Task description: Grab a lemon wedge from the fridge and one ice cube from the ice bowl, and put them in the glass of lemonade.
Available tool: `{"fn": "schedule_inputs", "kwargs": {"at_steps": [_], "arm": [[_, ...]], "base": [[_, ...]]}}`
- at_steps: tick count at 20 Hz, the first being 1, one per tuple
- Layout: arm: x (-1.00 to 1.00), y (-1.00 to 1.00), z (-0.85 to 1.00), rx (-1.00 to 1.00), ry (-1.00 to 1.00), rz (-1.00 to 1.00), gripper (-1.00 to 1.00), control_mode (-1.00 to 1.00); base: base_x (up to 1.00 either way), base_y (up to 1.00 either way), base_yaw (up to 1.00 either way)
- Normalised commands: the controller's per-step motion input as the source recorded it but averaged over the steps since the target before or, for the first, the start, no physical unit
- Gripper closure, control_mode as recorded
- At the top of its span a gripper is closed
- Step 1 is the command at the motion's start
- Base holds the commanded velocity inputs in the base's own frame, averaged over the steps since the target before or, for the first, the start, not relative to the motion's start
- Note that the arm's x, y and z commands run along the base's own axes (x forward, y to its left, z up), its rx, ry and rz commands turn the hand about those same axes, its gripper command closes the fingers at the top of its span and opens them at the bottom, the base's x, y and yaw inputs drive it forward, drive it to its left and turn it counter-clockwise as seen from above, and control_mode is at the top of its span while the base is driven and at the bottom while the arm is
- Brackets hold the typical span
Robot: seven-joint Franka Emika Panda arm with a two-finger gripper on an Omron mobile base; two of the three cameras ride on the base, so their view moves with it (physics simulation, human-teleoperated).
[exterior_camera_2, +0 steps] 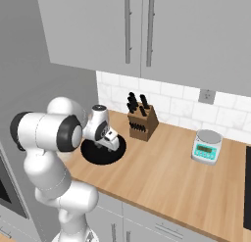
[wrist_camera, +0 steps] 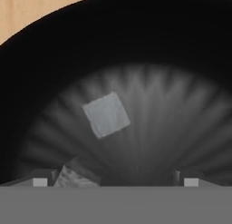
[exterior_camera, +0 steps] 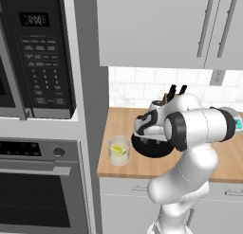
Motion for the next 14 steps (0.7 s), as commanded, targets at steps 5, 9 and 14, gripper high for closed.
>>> {"fn": "schedule_inputs", "kwargs": {"at_steps": [5,9,14], "arm": [[-0.1,-0.29,0.0,0.0,0.0,-0.04,-1.0,-1.0],[-0.13,-0.2,-0.01,0.01,0.0,-0.02,-1.0,-1.0],[0.21,0.03,-0.02,0.0,0.0,0.0,-1.0,-1.0]], "base": [[0.0,0.0,0.0],[0.0,0.0,0.0],[0.0,0.0,0.0]]}}
